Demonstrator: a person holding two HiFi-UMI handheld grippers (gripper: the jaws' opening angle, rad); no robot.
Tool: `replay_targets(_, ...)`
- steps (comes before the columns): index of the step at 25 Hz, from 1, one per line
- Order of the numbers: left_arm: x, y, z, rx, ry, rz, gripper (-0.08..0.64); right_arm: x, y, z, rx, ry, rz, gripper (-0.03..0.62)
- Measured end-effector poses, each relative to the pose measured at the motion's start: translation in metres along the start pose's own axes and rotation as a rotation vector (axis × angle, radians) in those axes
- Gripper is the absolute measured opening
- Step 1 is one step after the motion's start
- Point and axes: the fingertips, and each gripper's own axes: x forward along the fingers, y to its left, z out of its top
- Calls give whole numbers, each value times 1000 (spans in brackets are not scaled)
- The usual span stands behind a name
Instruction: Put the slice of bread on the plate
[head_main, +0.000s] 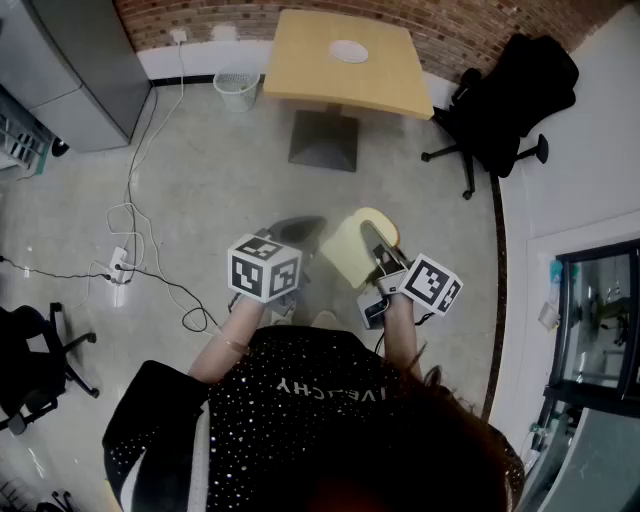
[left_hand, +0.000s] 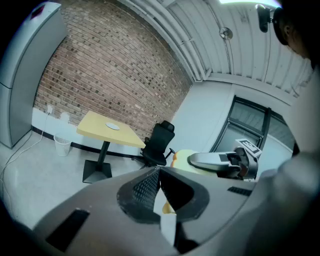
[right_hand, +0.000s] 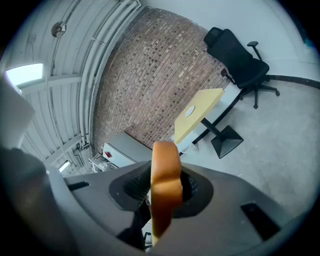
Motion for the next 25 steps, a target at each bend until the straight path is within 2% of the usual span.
replay_targets(5, -11, 16, 4, 28, -4, 0, 11, 13, 1, -6, 3, -10, -3, 103)
replay_targets(14, -5, 37, 6, -17, -24, 32, 11, 25, -1, 21, -31, -43, 4, 103)
replay_targets(19, 24, 44, 20, -27, -27, 46, 11, 40, -8, 55, -38, -41, 22, 103)
replay_targets(25, 75, 47, 55, -5, -38, 58, 11, 61, -25, 108, -23, -43, 45, 103)
